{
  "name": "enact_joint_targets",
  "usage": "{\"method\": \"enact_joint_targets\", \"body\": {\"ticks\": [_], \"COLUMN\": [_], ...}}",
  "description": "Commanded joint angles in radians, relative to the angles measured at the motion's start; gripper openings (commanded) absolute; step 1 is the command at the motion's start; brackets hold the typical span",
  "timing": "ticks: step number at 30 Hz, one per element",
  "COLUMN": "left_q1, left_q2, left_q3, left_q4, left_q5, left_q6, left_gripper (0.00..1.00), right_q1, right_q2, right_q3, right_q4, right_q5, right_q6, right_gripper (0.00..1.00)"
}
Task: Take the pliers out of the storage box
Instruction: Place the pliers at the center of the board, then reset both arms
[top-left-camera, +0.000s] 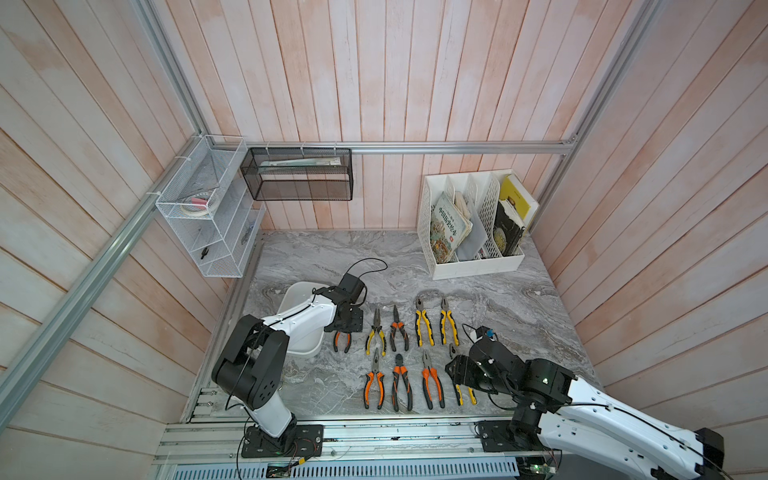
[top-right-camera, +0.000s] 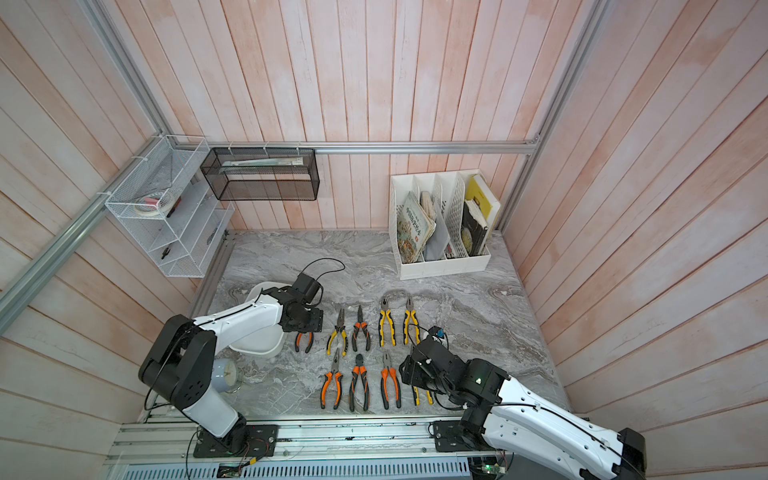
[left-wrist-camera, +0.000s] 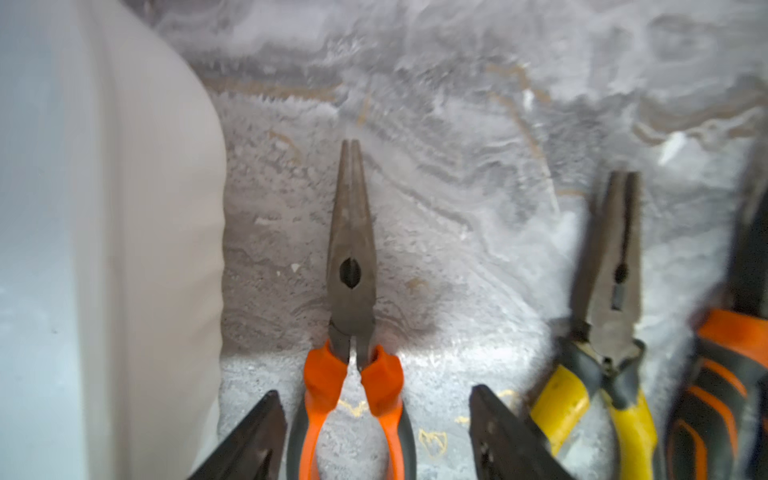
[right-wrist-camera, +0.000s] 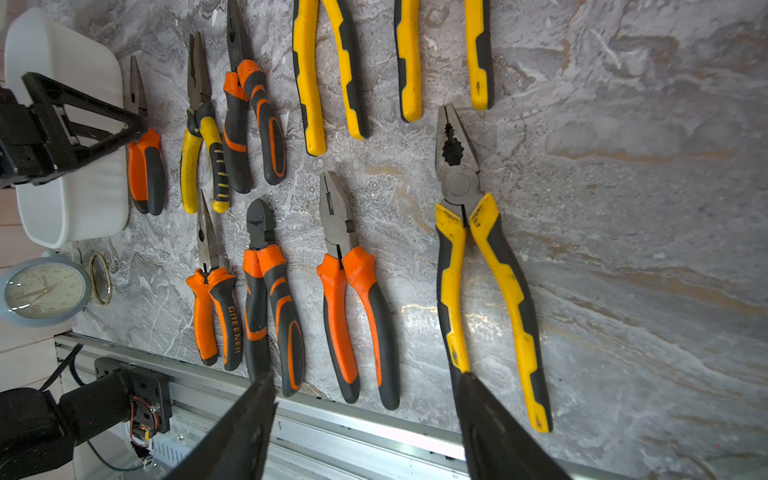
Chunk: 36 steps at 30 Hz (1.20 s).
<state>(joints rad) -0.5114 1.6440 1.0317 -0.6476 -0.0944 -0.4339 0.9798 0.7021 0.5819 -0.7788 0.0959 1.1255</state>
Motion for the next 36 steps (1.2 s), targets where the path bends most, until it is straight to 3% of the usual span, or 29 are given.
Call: {"method": "enact_joint_targets", "body": {"ticks": [1, 5, 11, 14, 17, 19, 21, 23, 25, 26, 28, 31, 33, 36], "left_q1": [-0.014, -0.023, -0.023, -0.023, -0.023, -0.023, -0.020, -0.001, 0.044, 0.075, 0.158, 0.272, 0.345, 0.425], "left_q2": [-0.040, -0.100, -0.361, -0.538, -0.736, -0.883, -1.003, -1.083, -1.108, -1.111, -1.101, -1.056, -0.988, -0.827], "left_q3": [0.000, 0.014, 0.077, 0.069, -0.026, -0.169, -0.334, -0.476, -0.578, -0.603, -0.634, -0.679, -0.711, -0.727], "left_q4": [0.032, 0.010, 0.009, 0.112, 0.317, 0.536, 0.753, 0.927, 1.014, 1.016, 0.987, 1.013, 1.060, 1.068], "left_q5": [-0.014, -0.051, -0.133, -0.130, -0.148, -0.221, -0.311, -0.370, -0.414, -0.406, -0.379, -0.332, -0.299, -0.250], "left_q6": [0.012, -0.013, 0.001, 0.075, 0.188, 0.290, 0.390, 0.515, 0.590, 0.588, 0.506, 0.414, 0.366, 0.298], "left_gripper": [0.79, 0.79, 0.79, 0.81, 0.83, 0.88, 0.98, 1.00, 1.00, 1.00, 1.00, 1.00, 1.00, 1.00], "right_q1": [-0.004, -0.004, -0.021, -0.059, -0.096, -0.105, -0.106, -0.118, -0.201, -0.273, -0.530, -0.824, -0.908, -0.944], "right_q2": [0.003, 0.008, 0.035, 0.066, 0.089, 0.084, 0.054, -0.003, -0.054, -0.063, -0.023, 0.075, 0.167, 0.365], "right_q3": [0.024, 0.040, 0.162, 0.250, 0.311, 0.312, 0.246, 0.098, -0.148, -0.183, -0.211, -0.292, -0.335, -0.365], "right_q4": [-0.020, -0.035, -0.062, -0.025, 0.104, 0.258, 0.475, 0.848, 1.367, 1.436, 1.444, 1.564, 1.659, 1.733], "right_q5": [0.023, 0.035, 0.178, 0.271, 0.364, 0.439, 0.539, 0.606, 0.533, 0.457, 0.290, 0.158, 0.131, 0.146], "right_q6": [0.002, -0.005, -0.105, -0.239, -0.463, -0.674, -0.878, -1.172, -1.493, -1.490, -1.303, -1.093, -1.075, -1.093], "right_gripper": [0.73, 0.73, 0.74, 0.76, 0.78, 0.84, 0.97, 0.98, 0.98, 0.98, 0.98, 0.98, 0.98, 0.98]}}
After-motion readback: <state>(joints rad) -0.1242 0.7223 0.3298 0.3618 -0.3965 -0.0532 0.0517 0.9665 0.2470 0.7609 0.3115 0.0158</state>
